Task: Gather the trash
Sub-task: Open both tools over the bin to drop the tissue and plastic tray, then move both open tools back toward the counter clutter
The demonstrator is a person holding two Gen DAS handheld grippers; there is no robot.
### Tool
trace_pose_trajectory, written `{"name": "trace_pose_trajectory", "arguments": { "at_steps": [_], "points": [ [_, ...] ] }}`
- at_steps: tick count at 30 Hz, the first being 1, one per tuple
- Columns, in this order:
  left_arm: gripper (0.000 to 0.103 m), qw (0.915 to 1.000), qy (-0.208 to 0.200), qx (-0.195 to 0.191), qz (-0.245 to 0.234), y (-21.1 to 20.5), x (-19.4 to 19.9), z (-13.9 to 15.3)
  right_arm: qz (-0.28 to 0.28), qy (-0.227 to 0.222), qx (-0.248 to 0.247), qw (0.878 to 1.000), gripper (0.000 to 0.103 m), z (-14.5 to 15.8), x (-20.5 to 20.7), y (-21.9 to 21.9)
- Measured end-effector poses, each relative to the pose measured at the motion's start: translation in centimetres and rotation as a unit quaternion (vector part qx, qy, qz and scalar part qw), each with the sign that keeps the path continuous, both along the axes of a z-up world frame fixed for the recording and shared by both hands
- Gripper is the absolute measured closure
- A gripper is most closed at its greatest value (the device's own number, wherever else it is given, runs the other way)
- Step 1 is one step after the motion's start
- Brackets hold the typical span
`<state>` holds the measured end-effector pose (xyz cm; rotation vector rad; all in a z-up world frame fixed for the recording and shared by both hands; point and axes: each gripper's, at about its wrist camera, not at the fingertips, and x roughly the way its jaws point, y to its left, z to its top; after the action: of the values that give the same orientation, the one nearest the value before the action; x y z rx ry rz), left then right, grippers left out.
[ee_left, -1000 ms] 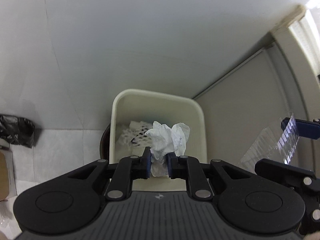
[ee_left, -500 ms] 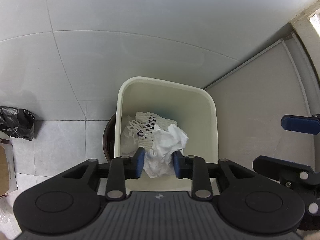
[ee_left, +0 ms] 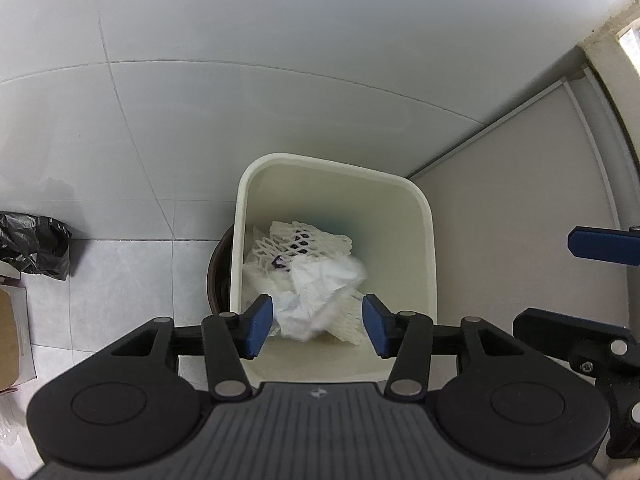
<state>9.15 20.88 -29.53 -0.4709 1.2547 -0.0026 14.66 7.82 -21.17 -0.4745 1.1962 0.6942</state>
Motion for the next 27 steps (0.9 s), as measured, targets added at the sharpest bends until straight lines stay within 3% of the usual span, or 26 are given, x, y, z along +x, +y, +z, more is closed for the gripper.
{"name": "trace_pose_trajectory", "arguments": {
  "at_steps": [13, 27],
  "points": [
    [0.039, 0.9998, -0.016, 0.009, -0.006, -0.4, -0.3, 1.6, -0.002, -0.021, 0.014, 1.000, 0.021, 1.5, -0.4, -0.7],
    [0.019, 0.9985, -0.039, 0.029, -0.025, -1.7, -1.1, 5.0, -0.014, -0.058, 0.046, 0.997, 0.019, 5.4, -2.1, -3.0]
  ]
}}
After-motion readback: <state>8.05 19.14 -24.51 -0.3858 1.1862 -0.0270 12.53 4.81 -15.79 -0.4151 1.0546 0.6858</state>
